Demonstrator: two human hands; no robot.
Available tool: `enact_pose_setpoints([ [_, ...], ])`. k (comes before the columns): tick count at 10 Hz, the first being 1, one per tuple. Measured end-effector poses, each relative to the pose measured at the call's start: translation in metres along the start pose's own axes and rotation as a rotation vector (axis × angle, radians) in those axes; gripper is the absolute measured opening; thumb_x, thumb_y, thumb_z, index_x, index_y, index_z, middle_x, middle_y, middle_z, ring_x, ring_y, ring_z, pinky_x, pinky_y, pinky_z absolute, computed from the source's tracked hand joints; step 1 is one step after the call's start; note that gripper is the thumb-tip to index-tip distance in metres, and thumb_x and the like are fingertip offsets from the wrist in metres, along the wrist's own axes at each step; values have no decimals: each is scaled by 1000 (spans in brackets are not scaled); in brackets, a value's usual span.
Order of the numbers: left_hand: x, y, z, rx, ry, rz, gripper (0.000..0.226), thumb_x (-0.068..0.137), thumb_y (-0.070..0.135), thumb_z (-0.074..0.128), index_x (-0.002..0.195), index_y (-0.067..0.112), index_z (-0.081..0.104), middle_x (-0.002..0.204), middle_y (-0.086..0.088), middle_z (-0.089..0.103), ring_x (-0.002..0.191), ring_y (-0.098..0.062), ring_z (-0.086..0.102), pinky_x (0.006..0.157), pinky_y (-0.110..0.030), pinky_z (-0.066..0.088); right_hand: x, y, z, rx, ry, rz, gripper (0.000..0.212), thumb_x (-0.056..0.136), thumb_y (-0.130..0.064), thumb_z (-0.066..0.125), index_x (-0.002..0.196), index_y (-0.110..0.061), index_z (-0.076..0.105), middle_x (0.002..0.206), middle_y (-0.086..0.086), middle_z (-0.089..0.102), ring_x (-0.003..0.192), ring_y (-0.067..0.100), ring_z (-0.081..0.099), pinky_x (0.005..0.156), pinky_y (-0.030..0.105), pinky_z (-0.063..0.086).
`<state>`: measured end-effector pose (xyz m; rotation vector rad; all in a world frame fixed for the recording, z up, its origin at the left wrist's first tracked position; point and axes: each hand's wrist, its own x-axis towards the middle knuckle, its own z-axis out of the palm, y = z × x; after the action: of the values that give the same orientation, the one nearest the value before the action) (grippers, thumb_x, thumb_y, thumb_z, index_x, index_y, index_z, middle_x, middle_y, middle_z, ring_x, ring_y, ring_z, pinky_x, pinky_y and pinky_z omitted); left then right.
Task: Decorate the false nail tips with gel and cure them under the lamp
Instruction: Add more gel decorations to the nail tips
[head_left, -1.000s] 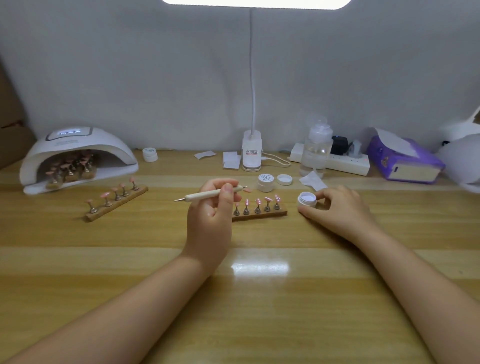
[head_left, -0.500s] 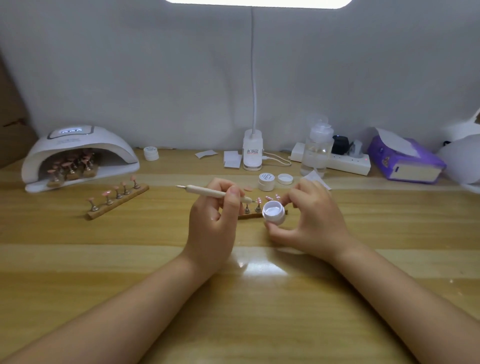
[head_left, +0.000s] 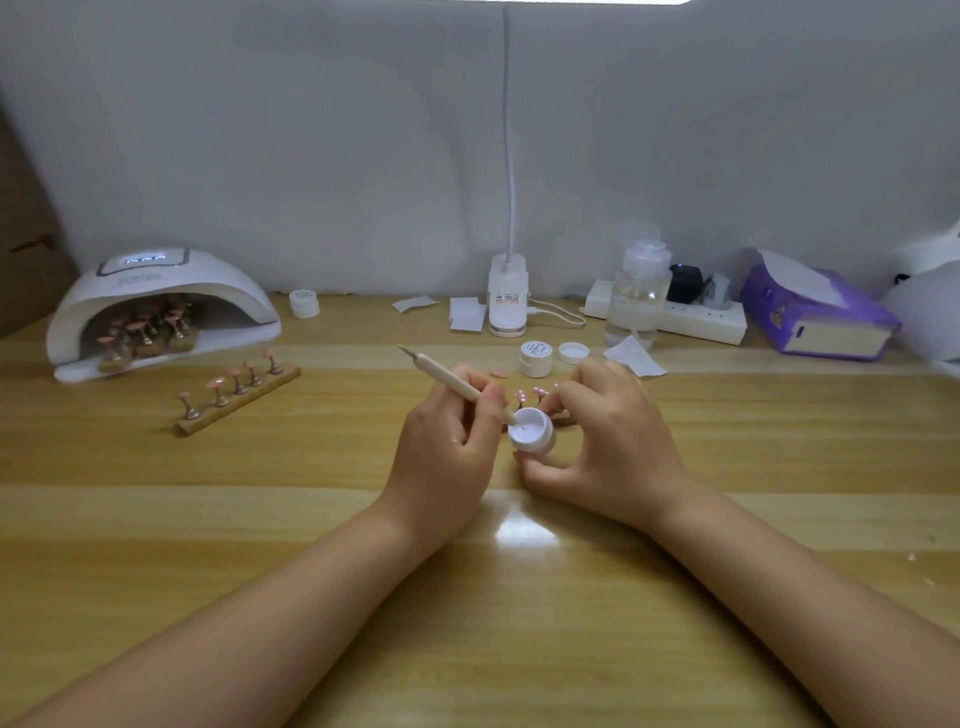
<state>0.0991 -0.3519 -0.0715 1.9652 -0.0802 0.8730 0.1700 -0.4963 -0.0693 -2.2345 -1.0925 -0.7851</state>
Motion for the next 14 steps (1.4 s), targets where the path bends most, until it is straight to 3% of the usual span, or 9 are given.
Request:
enact_pose_setpoints([
  [2, -2, 1, 1, 2, -23, -1, 17, 90, 29, 46, 73, 30, 49, 60, -2, 55, 49, -6, 44, 49, -15, 33, 0, 1, 1, -12, 3, -16, 32, 54, -31, 79, 71, -12, 60, 74, 3, 50, 70, 22, 46, 64, 35, 42],
  [3, -1, 0, 0, 8, -33, 2, 18, 91, 29, 46, 73, 32, 48, 57, -4, 53, 49, -11, 43, 48, -17, 33, 0, 1, 2, -15, 6, -20, 32, 53, -31, 79, 71, -12, 60, 74, 3, 51, 70, 23, 47, 63, 35, 41],
  [6, -1, -2, 0, 24, -57, -5, 17, 91, 30, 46, 74, 32, 48, 56, 7, 51, 48, -8, 42, 47, -17, 32, 0, 1, 2, -22, 3, -16, 32, 53, -31, 79, 70, -11, 60, 74, 3, 50, 70, 23, 46, 63, 34, 40],
  [8, -1, -1, 1, 32, -35, 3, 18, 91, 29, 46, 74, 33, 49, 62, -3, 55, 55, -22, 49, 51, -25, 36, 0, 1, 2, -24, 4, -19, 32, 53, -30, 80, 70, -11, 60, 73, 4, 51, 70, 23, 46, 64, 33, 40],
  [12, 0, 0, 1, 31, -45, 5, 17, 91, 30, 46, 74, 32, 49, 62, -3, 54, 54, -22, 47, 51, -29, 37, 0, 1, 1, -27, -5, -11, 33, 53, -30, 80, 70, -11, 60, 74, 3, 50, 70, 23, 46, 64, 34, 40],
  [14, 0, 1, 2, 1, -3, -28, 19, 91, 29, 45, 74, 27, 53, 60, 4, 57, 53, -9, 50, 51, -17, 36, 0, 1, 2, -31, 4, -13, 33, 53, -31, 80, 70, -11, 60, 73, 3, 50, 69, 22, 45, 63, 34, 40],
])
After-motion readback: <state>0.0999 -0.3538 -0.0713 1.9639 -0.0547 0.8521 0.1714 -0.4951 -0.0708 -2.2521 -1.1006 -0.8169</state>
